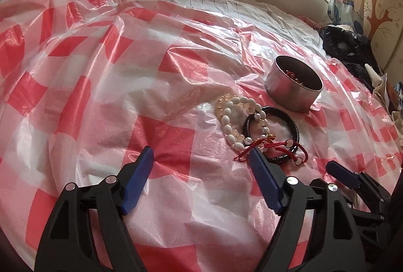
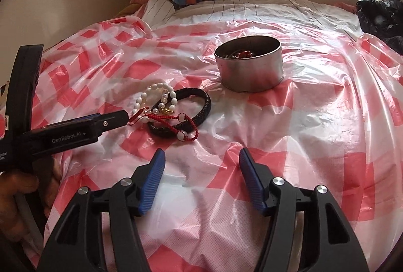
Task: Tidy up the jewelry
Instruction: 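Move both open tools back to the remaining bracelets beside the tin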
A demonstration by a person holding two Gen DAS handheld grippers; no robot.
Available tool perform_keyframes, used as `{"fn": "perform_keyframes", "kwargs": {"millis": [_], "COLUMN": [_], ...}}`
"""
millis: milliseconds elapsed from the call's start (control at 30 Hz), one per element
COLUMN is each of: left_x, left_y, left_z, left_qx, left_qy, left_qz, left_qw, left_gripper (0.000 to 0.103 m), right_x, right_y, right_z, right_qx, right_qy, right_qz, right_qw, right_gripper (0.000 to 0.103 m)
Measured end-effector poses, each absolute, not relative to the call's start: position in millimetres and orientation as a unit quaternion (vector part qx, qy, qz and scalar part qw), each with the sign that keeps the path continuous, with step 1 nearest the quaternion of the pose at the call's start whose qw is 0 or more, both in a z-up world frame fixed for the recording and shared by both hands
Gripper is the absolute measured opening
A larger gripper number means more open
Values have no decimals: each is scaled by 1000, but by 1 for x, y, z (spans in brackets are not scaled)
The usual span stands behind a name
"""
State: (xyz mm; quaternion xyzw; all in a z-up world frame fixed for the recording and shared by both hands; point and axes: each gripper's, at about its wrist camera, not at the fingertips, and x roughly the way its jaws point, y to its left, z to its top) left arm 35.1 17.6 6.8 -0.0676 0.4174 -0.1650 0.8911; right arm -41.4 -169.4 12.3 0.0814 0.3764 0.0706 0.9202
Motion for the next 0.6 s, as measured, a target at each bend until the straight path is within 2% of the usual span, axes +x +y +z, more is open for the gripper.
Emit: {"fn": "perform_keyframes", "kwargs": {"millis": [133, 267, 367, 400, 433, 600], "left_x": [36, 38, 39, 39, 40, 39], "left_y": [23, 21, 17, 16, 16, 15], "left_z": [6, 4, 3, 3, 2, 2], "left_qx": [-86, -79, -71, -69, -67, -64], "left_qy": [417, 420, 423, 424, 424, 425], "left_qz": [-173, -172, -170, -169, -169, -168], "left_qw": [888, 887, 887, 887, 887, 887], "left_gripper": [76, 78, 80, 80, 80, 81], "right_x": [-26, -3, 6, 5, 2, -31], "right_y": [-179, -173, -166, -167, -169, -200], "right_z": [18, 16, 8, 8, 10, 19], "right_qx": [129, 115, 96, 93, 94, 128], "right_qy": [380, 401, 427, 425, 420, 383], "right_qz": [76, 76, 80, 78, 76, 24], "right_qw": [913, 906, 896, 897, 899, 914], "right_gripper": [58, 54, 37, 19, 7, 4]}}
